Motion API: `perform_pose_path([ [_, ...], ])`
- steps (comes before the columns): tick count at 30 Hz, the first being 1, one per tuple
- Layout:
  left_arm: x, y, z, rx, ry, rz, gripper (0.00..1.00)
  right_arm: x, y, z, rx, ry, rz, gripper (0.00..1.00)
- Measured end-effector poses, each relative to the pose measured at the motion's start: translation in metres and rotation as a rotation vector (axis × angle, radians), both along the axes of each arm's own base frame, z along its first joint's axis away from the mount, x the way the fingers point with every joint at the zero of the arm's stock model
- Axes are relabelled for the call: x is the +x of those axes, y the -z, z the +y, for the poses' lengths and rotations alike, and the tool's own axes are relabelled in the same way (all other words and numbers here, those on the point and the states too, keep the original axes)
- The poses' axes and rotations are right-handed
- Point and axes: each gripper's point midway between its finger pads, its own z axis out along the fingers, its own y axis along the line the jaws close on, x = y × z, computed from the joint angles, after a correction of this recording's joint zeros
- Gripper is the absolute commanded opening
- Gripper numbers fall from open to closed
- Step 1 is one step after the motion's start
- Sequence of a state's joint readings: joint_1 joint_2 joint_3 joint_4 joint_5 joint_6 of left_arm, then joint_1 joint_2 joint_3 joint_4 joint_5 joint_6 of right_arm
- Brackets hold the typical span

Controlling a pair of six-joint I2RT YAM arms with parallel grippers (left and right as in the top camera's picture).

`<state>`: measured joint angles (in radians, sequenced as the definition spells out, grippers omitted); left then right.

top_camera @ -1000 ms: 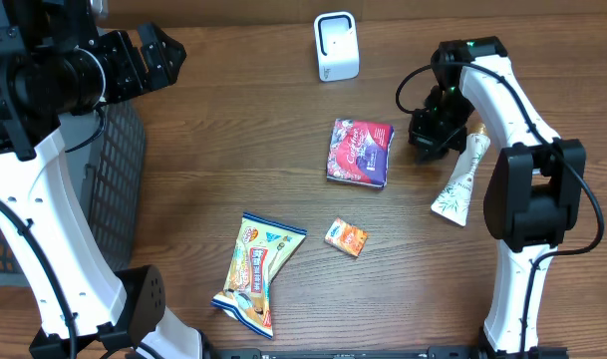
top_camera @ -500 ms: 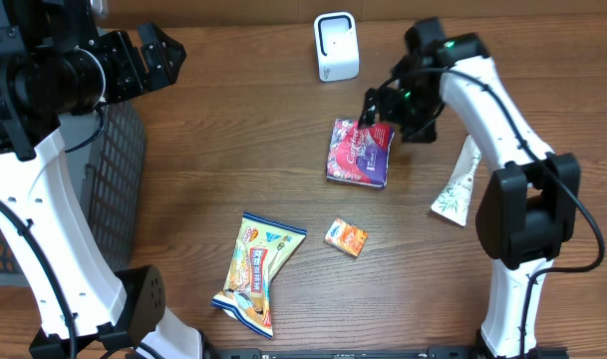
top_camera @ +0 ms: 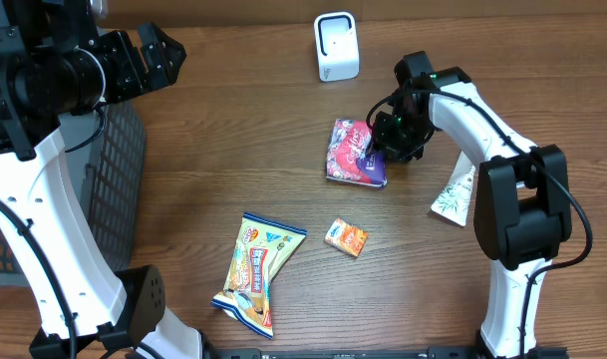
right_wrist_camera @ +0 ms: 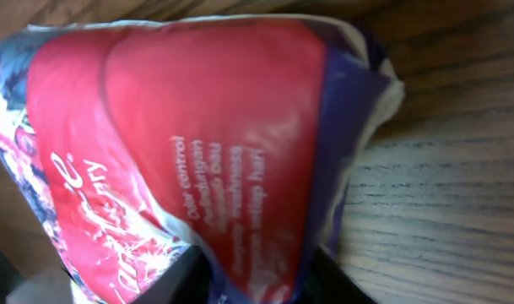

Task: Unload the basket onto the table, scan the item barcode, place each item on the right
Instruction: 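Lift the liner pack up to the white scanner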

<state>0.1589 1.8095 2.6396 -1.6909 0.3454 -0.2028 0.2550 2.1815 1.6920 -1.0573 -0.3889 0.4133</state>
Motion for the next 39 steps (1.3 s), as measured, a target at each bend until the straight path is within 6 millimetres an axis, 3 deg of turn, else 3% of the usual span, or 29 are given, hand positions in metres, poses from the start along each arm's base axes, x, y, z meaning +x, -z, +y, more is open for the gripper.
perform_pose_path([
  [1,0.000,0.000,0.000,0.000,0.000,0.000,1.00,0.000,0.000,0.000,0.000,0.001,-0.001,0.04],
  [10,0.000,0.000,0.000,0.000,0.000,0.000,1.00,0.003,-0.002,0.004,0.021,0.003,-0.012,0.04],
  [13,0.000,0.000,0.000,0.000,0.000,0.000,1.00,0.012,-0.016,0.012,0.073,-0.001,-0.038,0.04],
  [16,0.000,0.000,0.000,0.000,0.000,0.000,1.00,0.035,-0.045,0.019,0.118,0.000,-0.117,0.04],
  [21,0.000,0.000,0.000,0.000,0.000,0.000,1.00,0.096,-0.110,0.028,0.209,0.045,-0.365,0.04],
  [23,0.000,0.000,0.000,0.000,0.000,0.000,1.00,0.118,-0.126,0.032,0.247,0.089,-0.447,0.04],
  [32,0.000,0.000,0.000,0.000,0.000,0.000,1.00,0.174,-0.166,0.040,0.254,0.324,-0.679,0.04],
  [36,0.000,0.000,0.000,0.000,0.000,0.000,1.00,0.185,-0.171,0.046,0.247,0.414,-0.720,0.04],
  [39,0.000,0.000,0.000,0.000,0.000,0.000,1.00,0.191,-0.157,0.045,0.241,0.467,-0.697,0.04],
])
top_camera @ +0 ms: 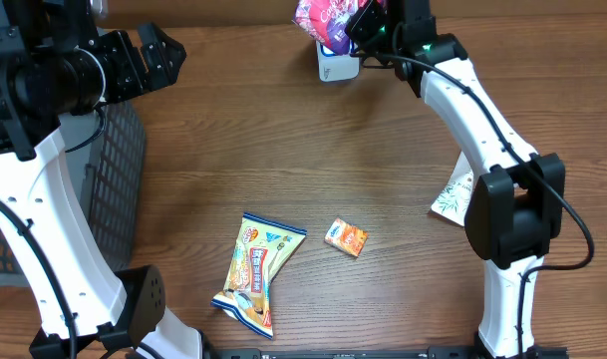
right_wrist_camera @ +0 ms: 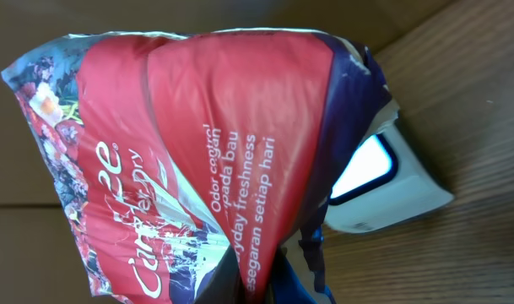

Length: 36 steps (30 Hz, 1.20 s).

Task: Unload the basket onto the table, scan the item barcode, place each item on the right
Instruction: 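Lift the liner pack up to the white scanner, then carry the liner pack off to the right past the table edge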

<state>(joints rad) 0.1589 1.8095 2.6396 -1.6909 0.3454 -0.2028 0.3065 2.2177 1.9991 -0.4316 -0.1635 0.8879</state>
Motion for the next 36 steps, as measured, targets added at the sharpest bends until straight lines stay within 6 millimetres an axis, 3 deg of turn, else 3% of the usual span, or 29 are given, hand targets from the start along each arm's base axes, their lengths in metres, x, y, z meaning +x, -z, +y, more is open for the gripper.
perform_pose_path([
  [4,0.000,0.000,0.000,0.000,0.000,0.000,1.00,0.006,0.054,-0.006,-0.021,0.041,0.097,0.04],
  [8,0.000,0.000,0.000,0.000,0.000,0.000,1.00,0.005,0.062,-0.007,-0.042,0.031,0.106,0.04],
  [12,0.000,0.000,0.000,0.000,0.000,0.000,1.00,0.005,0.049,-0.013,-0.081,0.012,0.105,0.04],
  [17,0.000,0.000,0.000,0.000,0.000,0.000,1.00,0.013,-0.006,-0.058,-0.098,0.065,0.073,0.04],
  [20,0.000,0.000,0.000,0.000,0.000,0.000,1.00,0.012,-0.055,-0.120,-0.095,0.163,0.043,0.04],
  [23,0.000,0.000,0.000,0.000,0.000,0.000,1.00,-0.007,-0.102,-0.216,-0.096,0.325,0.040,0.04],
  [25,0.000,0.000,0.000,0.000,0.000,0.000,1.00,-0.031,-0.110,-0.279,-0.099,0.436,0.090,0.04],
  [26,0.000,0.000,0.000,0.000,-0.001,0.000,1.00,-0.045,-0.107,-0.310,-0.102,0.494,0.133,0.04],
  [27,0.000,0.000,0.000,0.000,0.000,0.000,1.00,-0.065,-0.100,-0.358,-0.110,0.591,0.187,0.04],
  [28,0.000,0.000,0.000,0.000,0.000,0.000,1.00,-0.076,-0.094,-0.379,-0.115,0.635,0.219,0.04],
  [30,0.000,0.000,0.000,0.000,0.000,0.000,1.00,-0.121,-0.065,-0.455,-0.152,0.776,0.346,0.04],
  [34,0.000,0.000,0.000,0.000,0.000,0.000,1.00,-0.170,-0.035,-0.530,-0.187,0.903,0.445,0.04],
  [36,0.000,0.000,0.000,0.000,0.000,0.000,1.00,-0.190,-0.017,-0.557,-0.191,0.946,0.488,0.04],
])
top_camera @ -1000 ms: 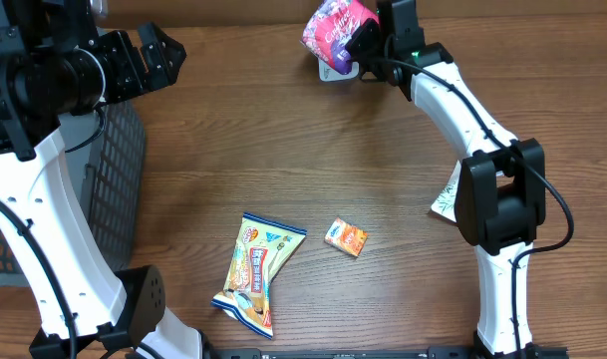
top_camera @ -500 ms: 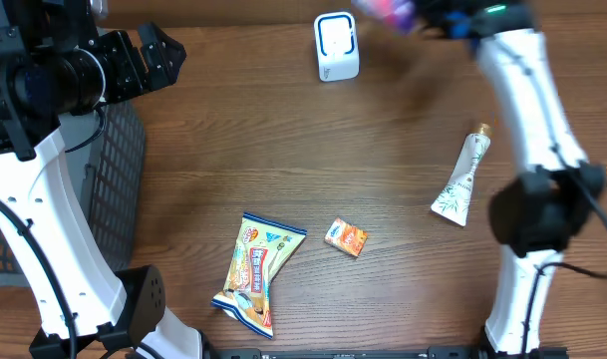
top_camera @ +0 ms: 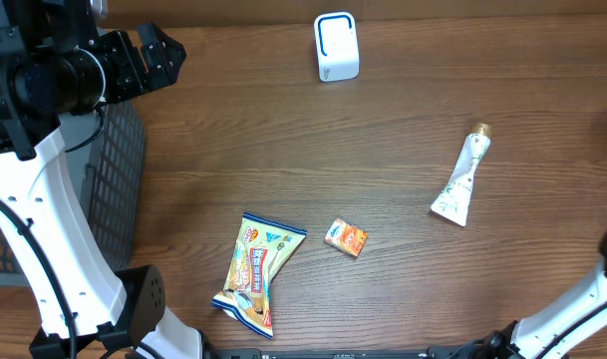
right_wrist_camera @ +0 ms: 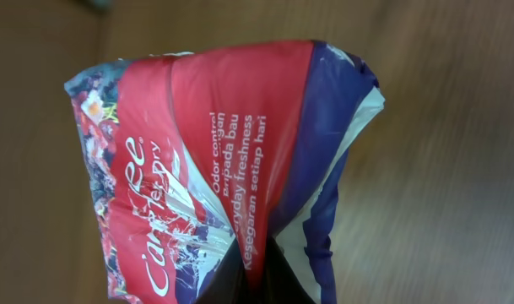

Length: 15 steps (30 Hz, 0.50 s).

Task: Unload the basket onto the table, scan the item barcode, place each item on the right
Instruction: 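Carry the liner pack off to the right past the table edge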

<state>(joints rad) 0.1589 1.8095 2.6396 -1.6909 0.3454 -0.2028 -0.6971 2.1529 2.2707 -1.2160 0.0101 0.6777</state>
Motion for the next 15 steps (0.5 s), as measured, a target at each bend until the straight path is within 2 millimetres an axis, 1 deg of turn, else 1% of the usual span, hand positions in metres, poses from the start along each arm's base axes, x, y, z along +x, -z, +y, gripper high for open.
perform_pose_path([
  [2,0.000,0.000,0.000,0.000,0.000,0.000,1.00,-0.016,0.024,-0.030,-0.012,0.026,0.027,0.04],
  [3,0.000,0.000,0.000,0.000,0.000,0.000,1.00,-0.020,0.032,-0.037,-0.010,0.031,0.038,0.04],
  [5,0.000,0.000,0.000,0.000,0.000,0.000,1.00,-0.032,0.064,-0.058,-0.011,0.023,0.081,0.04],
  [6,0.000,0.000,0.000,0.000,0.000,0.000,1.00,-0.035,0.074,-0.062,-0.008,0.017,0.098,0.04],
  [7,0.000,0.000,0.000,0.000,0.000,0.000,1.00,-0.038,0.085,-0.067,-0.005,0.012,0.115,0.15],
  [8,0.000,0.000,0.000,0.000,0.000,0.000,1.00,-0.040,0.097,-0.070,0.001,0.004,0.129,0.35],
  [9,0.000,0.000,0.000,0.000,0.000,0.000,1.00,-0.042,0.102,-0.073,0.003,-0.004,0.139,0.48],
  [10,0.000,0.000,0.000,0.000,0.000,0.000,1.00,-0.042,0.107,-0.074,0.007,-0.005,0.144,0.70],
  [11,0.000,0.000,0.000,0.000,0.000,0.000,1.00,-0.043,0.110,-0.075,0.009,-0.004,0.147,0.85],
  [12,0.000,0.000,0.000,0.000,0.000,0.000,1.00,-0.044,0.110,-0.075,0.010,-0.007,0.151,0.93],
  [13,0.000,0.000,0.000,0.000,0.000,0.000,1.00,-0.045,0.111,-0.075,0.013,-0.010,0.156,0.97],
  [15,0.000,0.000,0.000,0.000,0.000,0.000,1.00,-0.049,0.112,-0.070,0.031,-0.022,0.176,1.00],
])
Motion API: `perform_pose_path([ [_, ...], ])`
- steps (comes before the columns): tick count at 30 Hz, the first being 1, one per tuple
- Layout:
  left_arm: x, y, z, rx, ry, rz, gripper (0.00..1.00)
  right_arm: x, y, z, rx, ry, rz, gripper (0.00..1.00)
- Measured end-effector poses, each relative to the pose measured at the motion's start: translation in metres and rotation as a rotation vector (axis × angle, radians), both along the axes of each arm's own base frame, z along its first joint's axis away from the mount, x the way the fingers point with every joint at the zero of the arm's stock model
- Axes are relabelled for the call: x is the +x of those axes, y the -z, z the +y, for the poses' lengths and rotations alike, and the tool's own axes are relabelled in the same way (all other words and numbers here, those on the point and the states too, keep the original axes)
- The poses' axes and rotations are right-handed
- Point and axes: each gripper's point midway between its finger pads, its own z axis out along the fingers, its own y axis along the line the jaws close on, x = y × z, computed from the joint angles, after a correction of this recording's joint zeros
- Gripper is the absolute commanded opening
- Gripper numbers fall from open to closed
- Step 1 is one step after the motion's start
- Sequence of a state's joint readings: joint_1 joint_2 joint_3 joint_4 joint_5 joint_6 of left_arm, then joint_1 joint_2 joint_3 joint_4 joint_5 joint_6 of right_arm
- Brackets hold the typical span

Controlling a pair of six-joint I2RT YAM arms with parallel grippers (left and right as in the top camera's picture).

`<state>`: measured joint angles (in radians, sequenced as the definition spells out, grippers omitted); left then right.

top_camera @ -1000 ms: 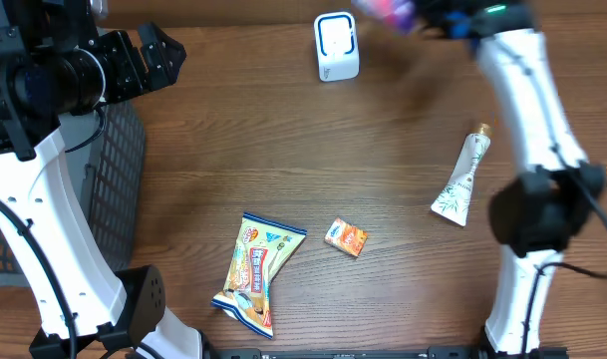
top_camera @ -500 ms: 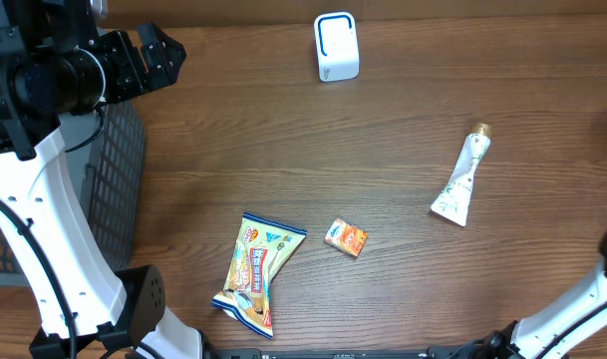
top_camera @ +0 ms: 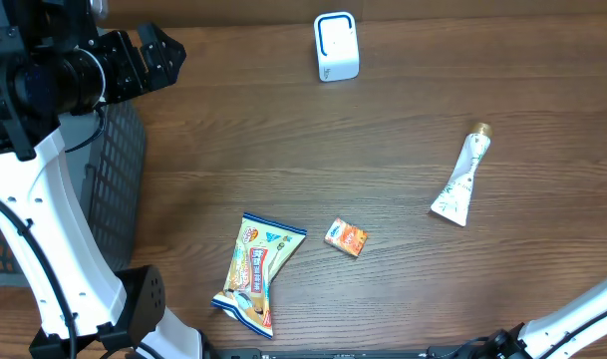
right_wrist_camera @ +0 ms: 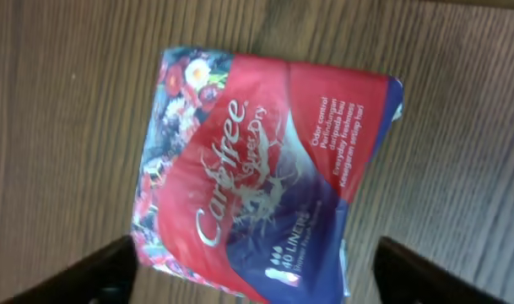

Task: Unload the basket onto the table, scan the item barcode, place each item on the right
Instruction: 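Carry the liner pack off to the right past the table edge, then reach the right gripper down and grasp the white tube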

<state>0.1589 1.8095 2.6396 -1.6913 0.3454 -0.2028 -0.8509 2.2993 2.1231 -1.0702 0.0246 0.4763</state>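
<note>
The item is a red and purple Carefree liner packet [right_wrist_camera: 265,169]. It lies flat on a wooden surface in the right wrist view. My right gripper [right_wrist_camera: 261,279] hangs above it, open, with its dark fingers [right_wrist_camera: 105,270] spread wide to either side and nothing between them. Neither the packet nor this gripper shows in the overhead view, only a piece of the right arm [top_camera: 582,309] at the bottom right. The white scanner [top_camera: 336,47] stands at the table's far edge. My left gripper [top_camera: 153,55] is raised at the far left, jaws apart and empty.
A yellow snack bag [top_camera: 255,271] and a small orange box [top_camera: 346,237] lie near the front middle. A white tube [top_camera: 460,179] lies to the right. A dark mesh basket [top_camera: 114,189] stands along the left edge under the left arm.
My right gripper was shut on the packet, holding it over wood. Now it is open and the packet lies flat on the surface between the spread fingers.
First my right gripper was shut on the packet on the mid table. Then it held the packet up beside the scanner. Later both were out of the overhead view, the packet still held. Now the packet has been let go on wood.
</note>
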Motion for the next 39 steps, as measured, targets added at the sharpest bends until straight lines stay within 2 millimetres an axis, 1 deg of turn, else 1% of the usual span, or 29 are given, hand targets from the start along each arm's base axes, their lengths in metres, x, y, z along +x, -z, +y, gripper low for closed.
perform_pose_path([
  [2,0.000,0.000,0.000,0.000,0.000,0.000,1.00,-0.002,0.000,0.007,0.030,-0.011,0.009,1.00],
  [3,0.000,0.000,0.000,0.000,0.000,0.000,1.00,0.001,-0.004,0.011,0.051,-0.024,-0.009,1.00],
  [5,0.000,0.000,0.000,0.000,0.000,0.000,1.00,0.013,-0.016,0.019,0.080,-0.076,-0.076,1.00],
  [7,0.000,0.000,0.000,0.000,0.000,0.000,1.00,0.032,-0.033,0.036,0.131,-0.169,-0.182,1.00],
  [8,0.000,0.000,0.000,0.000,0.000,0.000,1.00,0.048,-0.050,0.063,0.202,-0.268,-0.273,1.00],
  [9,0.000,0.000,0.000,0.000,0.000,0.000,1.00,0.054,-0.056,0.076,0.233,-0.307,-0.301,1.00],
  [11,0.000,0.000,0.000,0.000,-0.001,0.000,1.00,0.074,-0.071,0.133,0.332,-0.458,-0.342,1.00],
  [12,0.000,0.000,0.000,0.000,0.000,0.000,1.00,0.081,-0.072,0.162,0.375,-0.531,-0.332,1.00],
  [15,0.000,0.000,0.000,0.000,0.000,0.000,1.00,0.095,-0.066,0.256,0.466,-0.748,-0.226,1.00],
  [16,0.000,0.000,0.000,0.000,0.000,0.000,1.00,0.096,-0.064,0.279,0.477,-0.799,-0.185,1.00],
  [17,0.000,0.000,0.000,0.000,0.000,0.000,1.00,0.098,-0.060,0.309,0.477,-0.873,-0.134,1.00],
  [18,0.000,0.000,0.000,0.000,0.000,0.000,1.00,0.097,-0.057,0.320,0.464,-0.899,-0.093,1.00],
  [19,0.000,0.000,0.000,0.000,0.000,0.000,1.00,0.090,-0.048,0.347,0.445,-0.955,0.008,1.00],
  [20,0.000,0.000,0.000,0.000,0.000,0.000,1.00,0.088,-0.039,0.363,0.413,-0.992,0.076,1.00],
  [21,0.000,0.000,0.000,0.000,0.000,0.000,1.00,0.085,-0.031,0.375,0.388,-1.012,0.133,1.00],
  [24,0.000,0.000,0.000,0.000,0.000,0.000,1.00,0.070,-0.006,0.399,0.324,-1.045,0.297,1.00],
  [25,0.000,0.000,0.000,0.000,0.000,0.000,1.00,0.061,0.004,0.408,0.297,-1.058,0.366,1.00],
  [27,0.000,0.000,0.000,0.000,0.000,0.000,1.00,0.052,0.015,0.414,0.281,-1.062,0.425,1.00],
  [29,0.000,0.000,0.000,0.000,0.000,0.000,1.00,0.039,0.031,0.416,0.273,-1.043,0.496,1.00],
  [30,0.000,0.000,0.000,0.000,0.000,0.000,1.00,0.029,0.039,0.414,0.279,-1.023,0.538,1.00],
  [34,0.000,0.000,0.000,0.000,0.000,0.000,1.00,0.007,0.058,0.407,0.296,-0.978,0.626,1.00],
  [35,0.000,0.000,0.000,0.000,0.000,0.000,1.00,0.002,0.065,0.405,0.301,-0.966,0.642,0.97],
  [36,0.000,0.000,0.000,0.000,0.000,0.000,1.00,0.000,0.071,0.404,0.298,-0.963,0.644,0.86],
  [37,0.000,0.000,0.000,0.000,0.000,0.000,1.00,-0.002,0.074,0.404,0.300,-0.957,0.649,0.58],
  [38,0.000,0.000,0.000,0.000,0.000,0.000,1.00,-0.002,0.080,0.404,0.294,-0.956,0.645,0.49],
  [39,0.000,0.000,0.000,0.000,0.000,0.000,1.00,-0.002,0.082,0.403,0.288,-0.955,0.644,0.41],
])
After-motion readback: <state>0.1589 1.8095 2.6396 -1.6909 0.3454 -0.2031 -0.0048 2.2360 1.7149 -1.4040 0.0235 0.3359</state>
